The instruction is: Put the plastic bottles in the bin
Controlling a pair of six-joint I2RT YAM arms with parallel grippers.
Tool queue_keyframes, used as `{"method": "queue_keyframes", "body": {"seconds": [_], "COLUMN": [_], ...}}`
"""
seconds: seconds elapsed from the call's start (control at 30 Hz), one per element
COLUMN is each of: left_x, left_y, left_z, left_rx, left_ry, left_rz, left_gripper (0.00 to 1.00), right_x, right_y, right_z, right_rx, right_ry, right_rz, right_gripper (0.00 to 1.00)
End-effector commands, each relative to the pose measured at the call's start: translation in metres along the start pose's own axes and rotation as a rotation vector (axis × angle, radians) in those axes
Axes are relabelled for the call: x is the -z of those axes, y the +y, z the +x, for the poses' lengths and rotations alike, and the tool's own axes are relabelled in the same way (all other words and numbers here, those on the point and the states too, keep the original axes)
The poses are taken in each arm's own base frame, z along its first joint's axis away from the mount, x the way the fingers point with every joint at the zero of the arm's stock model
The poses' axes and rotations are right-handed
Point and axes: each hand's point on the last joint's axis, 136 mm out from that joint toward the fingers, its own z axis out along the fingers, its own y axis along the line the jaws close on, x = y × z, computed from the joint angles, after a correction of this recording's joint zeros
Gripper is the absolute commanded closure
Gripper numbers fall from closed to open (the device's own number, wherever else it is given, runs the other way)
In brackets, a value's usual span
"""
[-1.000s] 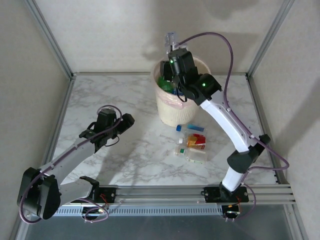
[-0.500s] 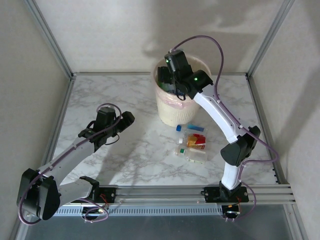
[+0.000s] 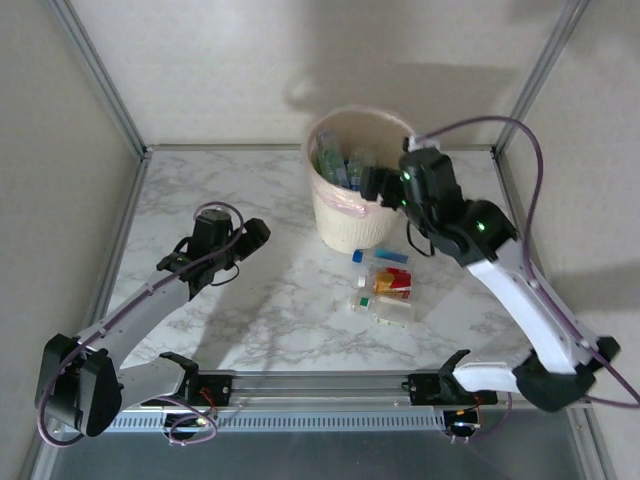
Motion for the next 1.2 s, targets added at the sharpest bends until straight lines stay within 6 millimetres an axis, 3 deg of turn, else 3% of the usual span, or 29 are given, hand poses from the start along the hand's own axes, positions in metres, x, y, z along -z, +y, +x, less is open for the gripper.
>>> {"method": "queue_keyframes", "body": {"seconds": [0.0, 0.17, 0.3, 0.43, 0.57, 0.67, 1.17], "left_x": [0.001, 0.001, 0.001, 0.003, 0.002, 0.0, 0.0], "left_y": [-0.011, -0.008, -0.005, -0.003, 0.0, 0.001, 0.004], "left_z": [-0.006, -0.002, 0.001, 0.003, 0.004, 0.005, 0.007], "left_rx": [-0.016, -0.009, -0.006, -0.013, -0.012, -0.003, 0.004], "left_ry": [-0.017, -0.011, -0.005, -0.002, 0.0, 0.003, -0.001], "left_rz": [0.024, 0.026, 0.02, 0.015, 0.011, 0.014, 0.012], "left_gripper": [0.12, 0.12, 0.12, 0.12, 0.12, 0.12, 0.12], "right_x": [-0.01, -0.013, -0.03, -0.045, -0.054, -0.057, -0.034], "right_y": [-0.028, -0.069, -0.102, -0.117, -0.109, -0.1, -0.069], "right_z": [0.053, 0.11, 0.159, 0.208, 0.249, 0.27, 0.331], "right_rx": [-0.046, -0.15, -0.242, -0.275, -0.3, -0.302, -0.221], "right_ry": [0.105, 0.162, 0.247, 0.363, 0.453, 0.504, 0.673], "right_rz": [0.093, 0.195, 0.253, 0.277, 0.186, 0.11, 0.053], "right_gripper": [0.04, 0.03, 0.07, 0.05, 0.01, 0.01, 0.01]}}
